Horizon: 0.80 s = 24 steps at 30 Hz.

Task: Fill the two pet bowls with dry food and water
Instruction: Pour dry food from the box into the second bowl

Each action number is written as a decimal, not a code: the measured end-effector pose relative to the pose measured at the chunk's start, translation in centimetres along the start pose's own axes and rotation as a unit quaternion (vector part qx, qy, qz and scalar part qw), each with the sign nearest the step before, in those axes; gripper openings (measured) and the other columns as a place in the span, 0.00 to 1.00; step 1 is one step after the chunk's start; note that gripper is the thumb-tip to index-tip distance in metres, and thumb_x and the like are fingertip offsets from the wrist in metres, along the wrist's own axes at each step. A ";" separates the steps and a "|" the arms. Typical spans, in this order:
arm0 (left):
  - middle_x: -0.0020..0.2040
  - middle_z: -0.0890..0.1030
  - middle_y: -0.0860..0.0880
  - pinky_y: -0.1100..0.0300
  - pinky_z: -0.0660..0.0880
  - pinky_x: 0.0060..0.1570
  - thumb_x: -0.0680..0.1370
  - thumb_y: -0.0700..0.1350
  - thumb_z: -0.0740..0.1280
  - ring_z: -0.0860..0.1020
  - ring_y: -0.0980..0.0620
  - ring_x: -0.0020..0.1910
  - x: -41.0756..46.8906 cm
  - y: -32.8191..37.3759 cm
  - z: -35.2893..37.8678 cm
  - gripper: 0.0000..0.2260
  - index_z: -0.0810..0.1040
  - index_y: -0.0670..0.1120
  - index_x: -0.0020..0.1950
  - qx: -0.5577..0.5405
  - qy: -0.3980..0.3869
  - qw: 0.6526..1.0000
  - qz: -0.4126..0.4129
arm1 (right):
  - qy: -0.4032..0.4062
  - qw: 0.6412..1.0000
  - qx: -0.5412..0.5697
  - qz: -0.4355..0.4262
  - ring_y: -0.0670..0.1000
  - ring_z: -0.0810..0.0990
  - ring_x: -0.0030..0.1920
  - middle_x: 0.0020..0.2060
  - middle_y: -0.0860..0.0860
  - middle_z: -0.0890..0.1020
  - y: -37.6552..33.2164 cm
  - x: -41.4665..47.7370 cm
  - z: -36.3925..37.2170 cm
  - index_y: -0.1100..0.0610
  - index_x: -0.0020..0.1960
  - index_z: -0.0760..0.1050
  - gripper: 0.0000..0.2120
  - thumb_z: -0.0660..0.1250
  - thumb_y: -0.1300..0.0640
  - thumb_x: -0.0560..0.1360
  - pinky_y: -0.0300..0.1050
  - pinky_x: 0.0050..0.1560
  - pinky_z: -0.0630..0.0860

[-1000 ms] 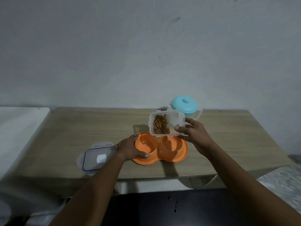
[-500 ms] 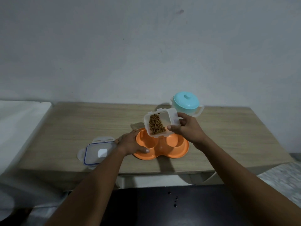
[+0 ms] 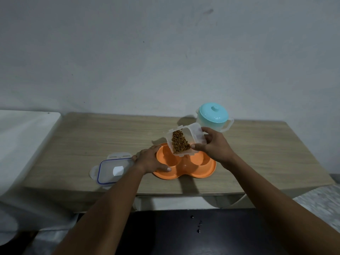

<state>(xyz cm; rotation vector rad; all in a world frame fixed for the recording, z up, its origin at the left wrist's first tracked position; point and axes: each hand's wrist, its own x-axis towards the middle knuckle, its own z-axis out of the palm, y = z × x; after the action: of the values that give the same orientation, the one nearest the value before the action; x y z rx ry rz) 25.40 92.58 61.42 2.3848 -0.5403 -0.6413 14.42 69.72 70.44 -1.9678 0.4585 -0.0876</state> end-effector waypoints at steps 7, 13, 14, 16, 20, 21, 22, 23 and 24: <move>0.68 0.75 0.54 0.40 0.65 0.66 0.47 0.74 0.75 0.69 0.46 0.70 0.3 -0.4 0.2 0.54 0.61 0.68 0.72 -0.024 -0.011 1.000 -0.007 | 0.001 1.000 -0.022 -0.006 0.54 0.86 0.54 0.57 0.55 0.86 0.1 0.2 0.3 0.55 0.74 0.71 0.40 0.83 0.58 0.65 0.58 0.58 0.83; 0.68 0.75 0.53 0.38 0.64 0.67 0.47 0.75 0.74 0.69 0.46 0.70 0.4 -0.3 0.2 0.54 0.61 0.68 0.71 -0.010 -0.009 1.000 -0.008 | -0.006 1.000 -0.026 -0.007 0.53 0.87 0.54 0.58 0.55 0.86 0.1 0.5 0.3 0.56 0.75 0.70 0.41 0.83 0.59 0.66 0.57 0.58 0.83; 0.68 0.75 0.53 0.37 0.63 0.66 0.47 0.74 0.73 0.68 0.45 0.70 0.4 -0.3 0.3 0.54 0.61 0.68 0.71 -0.008 -0.010 1.000 -0.008 | -0.007 1.000 -0.025 -0.006 0.54 0.87 0.54 0.58 0.56 0.86 0.0 0.5 0.3 0.56 0.75 0.70 0.40 0.83 0.60 0.66 0.58 0.58 0.83; 0.67 0.75 0.54 0.38 0.64 0.66 0.47 0.75 0.73 0.69 0.45 0.70 0.4 -0.4 0.3 0.53 0.60 0.69 0.71 -0.007 -0.007 1.000 -0.008 | -0.004 0.999 -0.032 -0.007 0.54 0.86 0.54 0.58 0.56 0.86 0.0 0.5 0.3 0.56 0.74 0.71 0.40 0.83 0.60 0.66 0.57 0.57 0.83; 0.68 0.75 0.52 0.38 0.62 0.66 0.49 0.74 0.74 0.68 0.44 0.70 0.4 -0.2 0.0 0.53 0.60 0.68 0.72 0.005 -0.004 1.000 -0.013 | -0.004 0.999 -0.041 -0.012 0.54 0.86 0.56 0.59 0.56 0.85 0.0 0.6 0.4 0.55 0.74 0.71 0.41 0.83 0.58 0.65 0.57 0.58 0.83; 0.68 0.74 0.52 0.39 0.61 0.66 0.51 0.72 0.75 0.67 0.44 0.71 0.2 0.0 -0.1 0.52 0.60 0.67 0.73 0.012 -0.004 1.000 -0.014 | -0.004 0.999 -0.041 -0.014 0.54 0.86 0.56 0.60 0.55 0.85 -0.1 0.6 0.4 0.55 0.74 0.71 0.41 0.83 0.58 0.65 0.57 0.58 0.83; 0.69 0.74 0.51 0.41 0.61 0.66 0.53 0.70 0.76 0.67 0.44 0.71 0.2 0.0 -0.1 0.51 0.61 0.65 0.74 0.016 -0.005 1.000 -0.014 | -0.003 0.999 -0.041 -0.014 0.54 0.86 0.56 0.60 0.55 0.85 0.0 0.7 0.5 0.55 0.74 0.70 0.41 0.83 0.58 0.65 0.57 0.58 0.83; 0.69 0.74 0.51 0.41 0.60 0.65 0.55 0.69 0.77 0.67 0.44 0.71 0.1 0.1 -0.1 0.50 0.61 0.65 0.74 0.017 -0.004 1.000 -0.011 | -0.001 0.999 -0.042 -0.014 0.54 0.85 0.57 0.60 0.55 0.85 0.0 0.7 0.5 0.55 0.74 0.71 0.40 0.83 0.58 0.66 0.57 0.58 0.83; 0.69 0.74 0.50 0.42 0.61 0.65 0.55 0.68 0.77 0.67 0.44 0.71 0.0 0.2 -0.2 0.50 0.61 0.64 0.74 0.015 -0.004 1.000 -0.009 | 0.000 0.999 -0.044 -0.013 0.54 0.85 0.57 0.60 0.55 0.84 -0.1 0.7 0.5 0.54 0.74 0.71 0.40 0.83 0.58 0.66 0.57 0.58 0.83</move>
<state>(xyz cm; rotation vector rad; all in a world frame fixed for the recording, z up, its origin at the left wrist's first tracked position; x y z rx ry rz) 25.50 92.52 61.66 2.4180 -0.5355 -0.6550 15.23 69.90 70.19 -2.0613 0.4440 -0.0858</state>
